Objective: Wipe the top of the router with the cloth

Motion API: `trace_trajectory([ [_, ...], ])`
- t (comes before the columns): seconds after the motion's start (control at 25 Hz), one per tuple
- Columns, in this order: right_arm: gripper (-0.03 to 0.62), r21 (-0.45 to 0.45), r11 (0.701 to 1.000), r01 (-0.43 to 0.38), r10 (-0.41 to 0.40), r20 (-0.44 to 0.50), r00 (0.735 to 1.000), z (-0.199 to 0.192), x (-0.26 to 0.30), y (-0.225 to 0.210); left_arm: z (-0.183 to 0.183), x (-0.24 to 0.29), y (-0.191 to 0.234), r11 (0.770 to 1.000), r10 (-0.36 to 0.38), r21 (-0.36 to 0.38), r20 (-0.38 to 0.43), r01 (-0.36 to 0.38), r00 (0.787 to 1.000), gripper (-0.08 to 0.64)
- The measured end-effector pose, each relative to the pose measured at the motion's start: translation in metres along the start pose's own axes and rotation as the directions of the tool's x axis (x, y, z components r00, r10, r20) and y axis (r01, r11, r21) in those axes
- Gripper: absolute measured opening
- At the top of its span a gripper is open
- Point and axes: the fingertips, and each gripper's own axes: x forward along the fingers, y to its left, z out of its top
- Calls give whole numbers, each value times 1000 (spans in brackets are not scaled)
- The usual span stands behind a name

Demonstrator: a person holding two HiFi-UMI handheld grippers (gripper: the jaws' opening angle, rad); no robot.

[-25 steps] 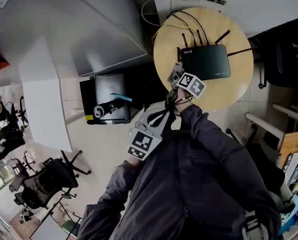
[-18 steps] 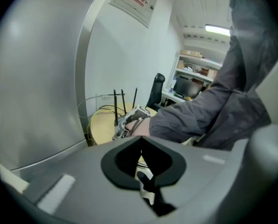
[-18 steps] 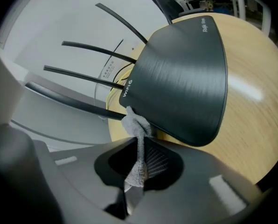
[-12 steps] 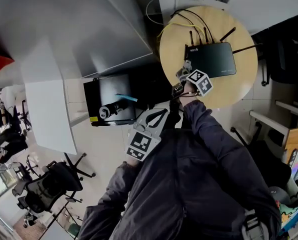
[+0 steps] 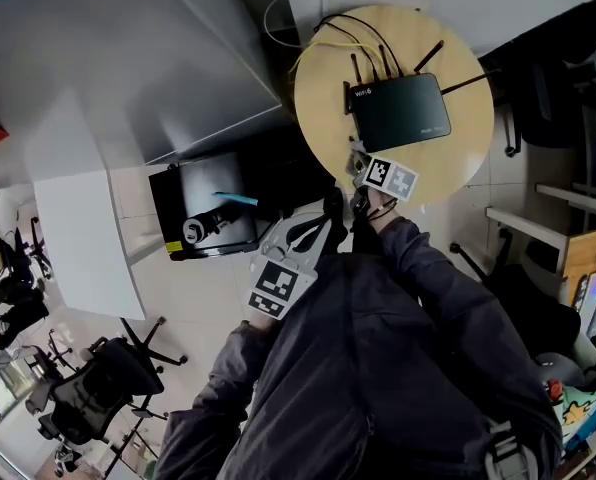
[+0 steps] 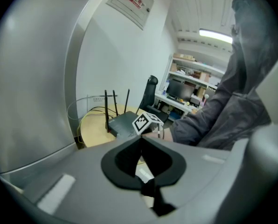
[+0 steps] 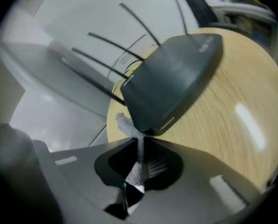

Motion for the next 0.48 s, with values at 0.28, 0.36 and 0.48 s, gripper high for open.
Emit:
trace_trajectory([
  [0.28,29,-793,557,-248,-87,-352,932,-27,-19,-10,10,16,-3,1000,-24,10,8,24,1000,0],
  [0.36,29,-815,518,-260,-95,-357,929,-29,-24,-15,14,22,-6,999,-31,16,6,31,999,0],
  [0.48,29,-757,595,-269,-36,-360,932,-24,-24,-15,21,32,-8,999,-37,26,2,37,999,0],
])
